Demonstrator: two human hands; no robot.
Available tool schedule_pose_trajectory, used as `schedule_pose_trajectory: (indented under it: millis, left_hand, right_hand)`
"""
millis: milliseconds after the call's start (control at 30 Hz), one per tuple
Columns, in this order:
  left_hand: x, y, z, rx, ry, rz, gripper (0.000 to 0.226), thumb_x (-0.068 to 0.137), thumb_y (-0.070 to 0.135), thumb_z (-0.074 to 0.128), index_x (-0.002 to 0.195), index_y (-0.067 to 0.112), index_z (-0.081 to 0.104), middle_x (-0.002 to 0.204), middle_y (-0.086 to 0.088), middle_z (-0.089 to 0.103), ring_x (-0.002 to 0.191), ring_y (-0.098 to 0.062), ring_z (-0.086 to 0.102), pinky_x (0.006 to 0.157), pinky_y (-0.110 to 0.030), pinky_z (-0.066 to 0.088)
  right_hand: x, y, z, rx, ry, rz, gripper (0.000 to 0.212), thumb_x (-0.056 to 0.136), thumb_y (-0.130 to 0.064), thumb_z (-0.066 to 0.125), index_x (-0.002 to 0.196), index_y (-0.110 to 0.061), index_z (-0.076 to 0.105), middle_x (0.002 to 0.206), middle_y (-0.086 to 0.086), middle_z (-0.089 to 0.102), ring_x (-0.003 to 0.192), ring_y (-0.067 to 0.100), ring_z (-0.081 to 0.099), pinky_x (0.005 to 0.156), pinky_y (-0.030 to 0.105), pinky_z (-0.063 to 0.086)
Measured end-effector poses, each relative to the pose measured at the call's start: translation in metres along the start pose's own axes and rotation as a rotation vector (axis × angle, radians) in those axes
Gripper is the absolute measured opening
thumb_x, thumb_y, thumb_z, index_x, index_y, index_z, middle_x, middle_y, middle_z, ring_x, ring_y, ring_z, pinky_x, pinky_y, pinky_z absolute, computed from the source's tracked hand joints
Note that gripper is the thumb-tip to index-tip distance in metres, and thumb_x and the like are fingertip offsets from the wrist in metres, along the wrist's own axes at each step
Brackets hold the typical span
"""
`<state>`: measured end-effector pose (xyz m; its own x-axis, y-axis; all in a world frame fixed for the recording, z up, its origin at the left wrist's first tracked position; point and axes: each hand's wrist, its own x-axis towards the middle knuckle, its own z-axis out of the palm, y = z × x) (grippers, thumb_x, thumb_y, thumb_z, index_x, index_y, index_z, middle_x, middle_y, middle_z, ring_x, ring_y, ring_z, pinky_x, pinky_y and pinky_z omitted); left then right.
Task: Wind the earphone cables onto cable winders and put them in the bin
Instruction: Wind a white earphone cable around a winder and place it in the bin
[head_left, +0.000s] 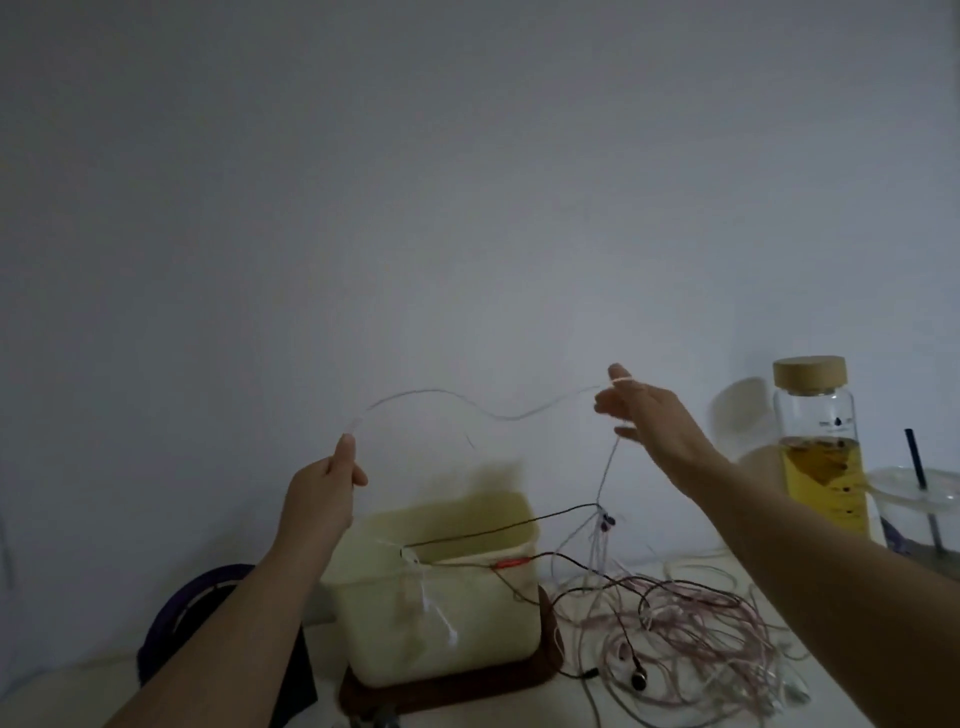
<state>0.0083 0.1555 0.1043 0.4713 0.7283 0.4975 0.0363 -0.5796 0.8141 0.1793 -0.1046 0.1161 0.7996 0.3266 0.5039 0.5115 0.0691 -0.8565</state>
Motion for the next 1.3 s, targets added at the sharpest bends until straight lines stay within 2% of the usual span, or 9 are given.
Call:
schedule_pose_trajectory:
  millis: [267, 367, 600, 767, 867, 1000, 1100, 1200, 1300]
  left_hand:
    - [-0.011, 0.027, 0.032, -0.53, -0.201, -0.191, 0.046, 0.1, 0.043, 0.04, 0.071, 0.009, 0.05, 0.045, 0.006, 0.031, 0.035, -0.006, 0.025, 0.038, -0.021, 0.023]
    - [-0.02, 0.044, 0.043, -0.694, -0.291, -0.237, 0.037, 0.1, 0.036, 0.045, 0.074, 0.009, 0.049, 0.042, 0.008, 0.027, 0.032, -0.003, 0.022, 0.032, -0.017, 0.018]
    - [-0.038, 0.057, 0.054, -0.441, -0.484, -0.068, 0.009, 0.089, 0.018, 0.066, 0.097, 0.013, 0.065, 0.051, 0.008, 0.049, 0.038, -0.005, 0.034, 0.035, -0.017, 0.029]
    - [-0.058, 0.062, 0.071, -0.349, -0.712, -0.013, 0.021, 0.094, 0.013, 0.057, 0.114, 0.008, 0.063, 0.098, 0.0, 0.062, 0.08, -0.004, 0.064, 0.064, -0.006, 0.049]
    - [-0.069, 0.065, 0.081, -0.349, -0.746, 0.024, 0.026, 0.091, -0.007, 0.055, 0.115, -0.004, 0.063, 0.092, -0.012, 0.064, 0.087, -0.017, 0.063, 0.099, -0.028, 0.048]
    - [-0.074, 0.07, 0.095, -0.313, -0.797, 0.048, 0.019, 0.094, 0.002, 0.052, 0.104, 0.008, 0.068, 0.1, -0.007, 0.068, 0.081, -0.007, 0.062, 0.072, -0.015, 0.051]
    - [-0.076, 0.079, 0.1, -0.489, -0.785, 0.0, 0.011, 0.091, 0.009, 0.052, 0.095, 0.003, 0.061, 0.059, 0.007, 0.061, 0.039, 0.0, 0.041, 0.039, -0.013, 0.033]
    - [-0.075, 0.091, 0.104, -0.716, -0.764, -0.218, 0.013, 0.096, 0.013, 0.047, 0.101, 0.002, 0.052, 0.043, 0.005, 0.054, 0.031, -0.004, 0.026, 0.032, -0.014, 0.023]
    - [-0.071, 0.093, 0.106, -0.729, -0.652, -0.264, 0.028, 0.096, 0.014, 0.045, 0.069, 0.008, 0.049, 0.044, 0.001, 0.05, 0.035, -0.008, 0.028, 0.035, -0.018, 0.019]
  right_hand:
    - [0.01, -0.08, 0.031, -0.373, -0.018, -0.572, 0.039, 0.101, -0.032, 0.04, 0.097, -0.009, 0.071, 0.104, 0.003, 0.07, 0.1, 0.014, 0.061, 0.086, 0.021, 0.043]
    - [0.018, -0.097, 0.039, -0.216, -0.056, -0.533, 0.042, 0.102, -0.031, 0.037, 0.094, -0.008, 0.071, 0.094, 0.001, 0.071, 0.088, 0.007, 0.065, 0.081, 0.01, 0.045]
    - [0.014, -0.114, 0.039, -0.258, -0.472, -0.021, 0.046, 0.104, -0.027, 0.033, 0.099, 0.005, 0.066, 0.095, 0.019, 0.07, 0.088, 0.031, 0.066, 0.086, 0.038, 0.053]
    - [0.006, -0.114, 0.042, -0.116, -0.314, -0.22, 0.045, 0.104, -0.028, 0.034, 0.098, 0.002, 0.067, 0.092, 0.017, 0.071, 0.089, 0.03, 0.069, 0.085, 0.037, 0.055]
    - [0.007, -0.115, 0.037, -0.067, -0.186, -0.396, 0.044, 0.103, -0.029, 0.033, 0.096, -0.004, 0.068, 0.089, 0.01, 0.073, 0.085, 0.021, 0.07, 0.082, 0.032, 0.056]
    - [0.009, -0.114, 0.023, -0.075, -0.091, -0.501, 0.042, 0.103, -0.03, 0.034, 0.094, -0.01, 0.069, 0.088, 0.003, 0.073, 0.085, 0.011, 0.068, 0.084, 0.028, 0.054]
    - [0.009, -0.11, 0.012, -0.101, -0.129, -0.512, 0.041, 0.103, -0.032, 0.034, 0.094, -0.012, 0.07, 0.089, 0.0, 0.073, 0.086, 0.008, 0.068, 0.084, 0.024, 0.053]
    - [0.005, -0.106, 0.001, -0.252, -0.141, -0.546, 0.039, 0.103, -0.031, 0.035, 0.098, -0.014, 0.07, 0.096, -0.004, 0.072, 0.089, 0.003, 0.064, 0.08, 0.007, 0.044]
    - [0.005, -0.092, -0.014, -0.749, -0.185, -0.661, 0.024, 0.098, -0.021, 0.047, 0.11, -0.016, 0.067, 0.109, -0.004, 0.069, 0.113, 0.012, 0.056, 0.09, 0.006, 0.032]
